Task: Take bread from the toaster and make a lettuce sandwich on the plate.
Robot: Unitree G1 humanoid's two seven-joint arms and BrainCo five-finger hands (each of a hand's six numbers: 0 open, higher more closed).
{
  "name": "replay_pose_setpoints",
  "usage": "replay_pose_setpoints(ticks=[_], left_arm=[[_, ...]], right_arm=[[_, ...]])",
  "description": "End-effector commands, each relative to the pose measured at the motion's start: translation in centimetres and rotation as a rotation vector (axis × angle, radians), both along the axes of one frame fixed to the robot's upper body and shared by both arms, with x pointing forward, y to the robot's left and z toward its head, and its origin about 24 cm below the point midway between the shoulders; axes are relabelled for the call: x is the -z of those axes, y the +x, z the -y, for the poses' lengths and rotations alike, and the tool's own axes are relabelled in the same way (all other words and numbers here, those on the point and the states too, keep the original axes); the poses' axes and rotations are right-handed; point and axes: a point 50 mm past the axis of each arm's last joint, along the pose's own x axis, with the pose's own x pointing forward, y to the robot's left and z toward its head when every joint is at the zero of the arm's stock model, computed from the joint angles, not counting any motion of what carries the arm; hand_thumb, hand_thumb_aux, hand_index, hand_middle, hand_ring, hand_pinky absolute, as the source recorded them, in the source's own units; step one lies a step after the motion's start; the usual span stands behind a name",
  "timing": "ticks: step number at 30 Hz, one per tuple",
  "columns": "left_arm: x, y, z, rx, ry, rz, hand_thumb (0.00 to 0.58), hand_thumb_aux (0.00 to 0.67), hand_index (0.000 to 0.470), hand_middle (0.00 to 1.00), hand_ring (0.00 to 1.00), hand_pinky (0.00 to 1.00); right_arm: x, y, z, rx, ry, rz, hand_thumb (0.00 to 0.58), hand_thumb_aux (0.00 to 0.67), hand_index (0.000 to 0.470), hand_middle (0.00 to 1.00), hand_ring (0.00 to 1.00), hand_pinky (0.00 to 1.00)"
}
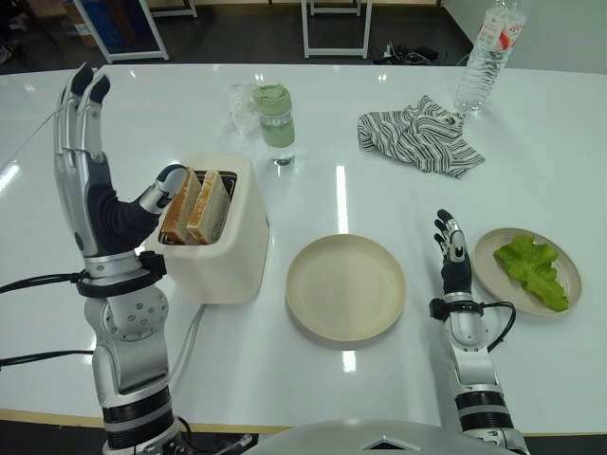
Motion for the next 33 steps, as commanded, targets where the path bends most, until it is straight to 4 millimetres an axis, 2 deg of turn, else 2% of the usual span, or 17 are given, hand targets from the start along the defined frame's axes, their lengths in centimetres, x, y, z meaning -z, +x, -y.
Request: replay_pose_setpoints(ticks=[1, 2, 5, 6, 7, 9, 15, 19, 21, 27, 33], left_arm=[[1.9, -0.8, -2.3, -0.118, 0.046, -0.108, 0.179, 0.113, 0.079, 0.00, 0.00, 0.00], [2.3, -1.1, -2.7, -0.137, 0.060, -0.138, 0.160, 0.100, 0.070, 0.00, 0.00, 0.00], [3.6, -1.7, -3.0, -0.151, 0.070, -0.208, 0.187, 0.118, 0.083, 0.00, 0.00, 0.00], [4.0, -1.8, -3.0, -0.148, 0.063, -0.230, 0.209, 0.134, 0.094, 0.00, 0.00, 0.00], [4.5, -1.8, -2.9, -0.146, 0.056, -0.254, 0.285, 0.192, 0.135, 0.00, 0.00, 0.00], [5.3, -1.6, -3.0, -0.148, 0.044, -0.289, 0.343, 0.242, 0.170, 0.00, 0.00, 0.00], [7.1, -1.1, -3.7, -0.194, 0.034, -0.378, 0.355, 0.252, 0.177, 0.00, 0.00, 0.00], [8.4, -0.5, -3.8, -0.188, 0.020, -0.427, 0.390, 0.286, 0.201, 0.00, 0.00, 0.00], [8.8, -0.5, -3.7, -0.179, 0.008, -0.437, 0.390, 0.286, 0.201, 0.00, 0.00, 0.00], [8.8, -0.6, -3.3, -0.168, 0.029, -0.432, 0.379, 0.276, 0.194, 0.00, 0.00, 0.00], [8.7, -0.6, -3.1, -0.167, 0.054, -0.427, 0.395, 0.292, 0.205, 0.00, 0.00, 0.00]], right_arm=[[0.2, 0.0, 0.1, 0.008, -0.008, -0.009, 0.000, 0.000, 0.000, 0.00, 0.00, 0.00], [0.2, 0.0, 0.1, 0.010, -0.008, -0.008, 0.000, 0.000, 0.000, 0.00, 0.00, 0.00], [0.2, 0.0, 0.2, 0.013, -0.008, -0.008, 0.000, 0.000, 0.000, 0.00, 0.00, 0.00], [0.3, 0.0, 0.2, 0.013, -0.010, -0.009, 0.000, 0.000, 0.000, 0.00, 0.00, 0.00], [0.3, 0.0, 0.2, 0.013, -0.011, -0.011, 0.000, 0.000, 0.000, 0.00, 0.00, 0.00], [0.4, 0.1, 0.2, 0.011, -0.013, -0.015, 0.000, 0.000, 0.000, 0.00, 0.00, 0.00], [0.5, -0.1, 0.5, 0.016, -0.017, -0.023, 0.000, 0.000, 0.000, 0.00, 0.00, 0.00], [0.7, -0.3, 0.6, 0.023, -0.018, -0.029, 0.000, 0.000, 0.000, 0.00, 0.00, 0.00], [0.7, -0.3, 0.6, 0.022, -0.019, -0.030, 0.000, 0.000, 0.000, 0.00, 0.00, 0.00], [0.9, -0.4, 0.8, 0.026, -0.023, -0.040, 0.000, 0.000, 0.000, 0.00, 0.00, 0.00], [1.1, -0.5, 0.8, 0.029, -0.030, -0.048, 0.000, 0.000, 0.000, 0.00, 0.00, 0.00]])
